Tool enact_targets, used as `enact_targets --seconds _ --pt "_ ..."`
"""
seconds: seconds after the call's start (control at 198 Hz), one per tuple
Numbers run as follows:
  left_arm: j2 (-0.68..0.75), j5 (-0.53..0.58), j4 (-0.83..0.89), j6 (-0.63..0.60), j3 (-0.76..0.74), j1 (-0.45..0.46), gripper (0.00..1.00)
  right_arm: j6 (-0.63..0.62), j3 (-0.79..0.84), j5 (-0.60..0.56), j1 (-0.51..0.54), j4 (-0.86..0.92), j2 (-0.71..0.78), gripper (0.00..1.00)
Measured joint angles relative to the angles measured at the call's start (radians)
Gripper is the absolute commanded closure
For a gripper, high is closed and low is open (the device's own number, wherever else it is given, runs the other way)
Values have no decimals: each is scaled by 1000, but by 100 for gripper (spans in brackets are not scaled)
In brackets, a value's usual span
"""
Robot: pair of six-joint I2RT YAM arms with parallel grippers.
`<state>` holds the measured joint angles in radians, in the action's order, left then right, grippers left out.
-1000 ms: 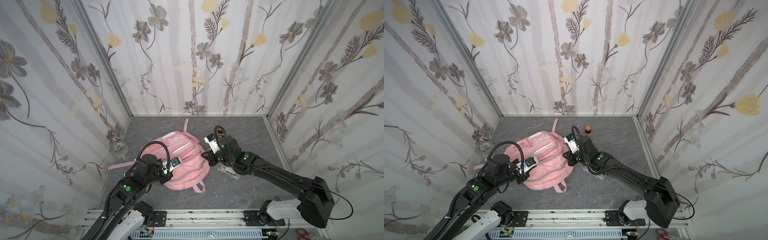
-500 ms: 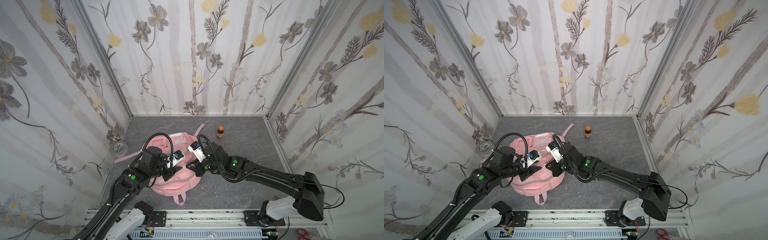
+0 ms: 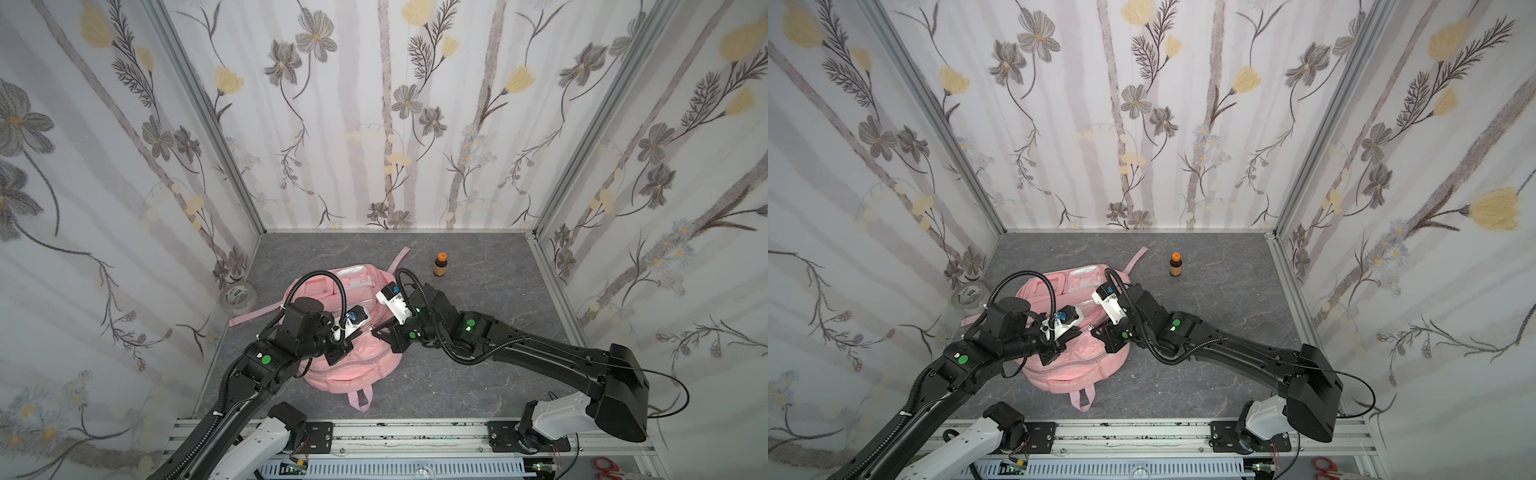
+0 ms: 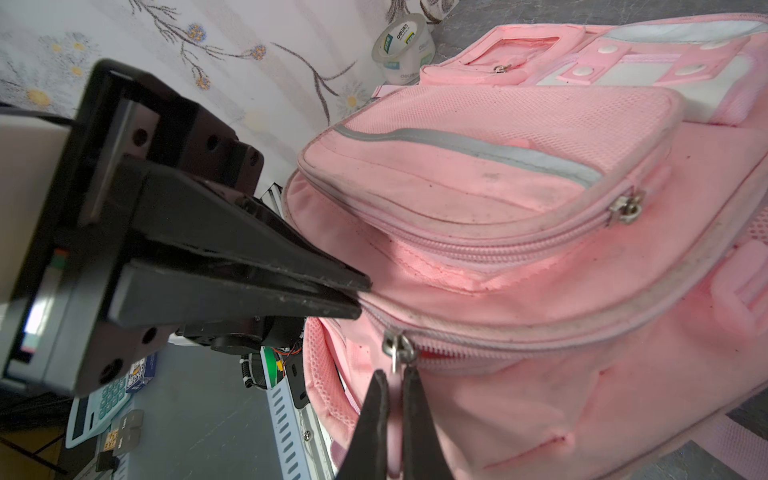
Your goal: Pack the student bag
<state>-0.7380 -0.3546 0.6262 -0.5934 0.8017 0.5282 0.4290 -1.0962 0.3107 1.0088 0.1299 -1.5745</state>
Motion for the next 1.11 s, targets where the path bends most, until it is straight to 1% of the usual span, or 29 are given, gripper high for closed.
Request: enact_targets --seconds 0.218,0.582,0.704,0.845,1.114 --pt "32 6 1 -40 2 -9 100 -20 20 37 -67 6 30 100" --pt "108 0 57 -87 9 -57 100 -113 80 105 -181 -4 24 100" --pt "113 -5 91 -92 24 -65 100 -155 85 130 -220 -17 -26 100" --pt "119 3 137 -99 40 -68 100 -190 63 127 -245 -26 -108 100" --pt "126 18 179 -100 58 -70 100 -206 -43 67 -262 2 -263 100"
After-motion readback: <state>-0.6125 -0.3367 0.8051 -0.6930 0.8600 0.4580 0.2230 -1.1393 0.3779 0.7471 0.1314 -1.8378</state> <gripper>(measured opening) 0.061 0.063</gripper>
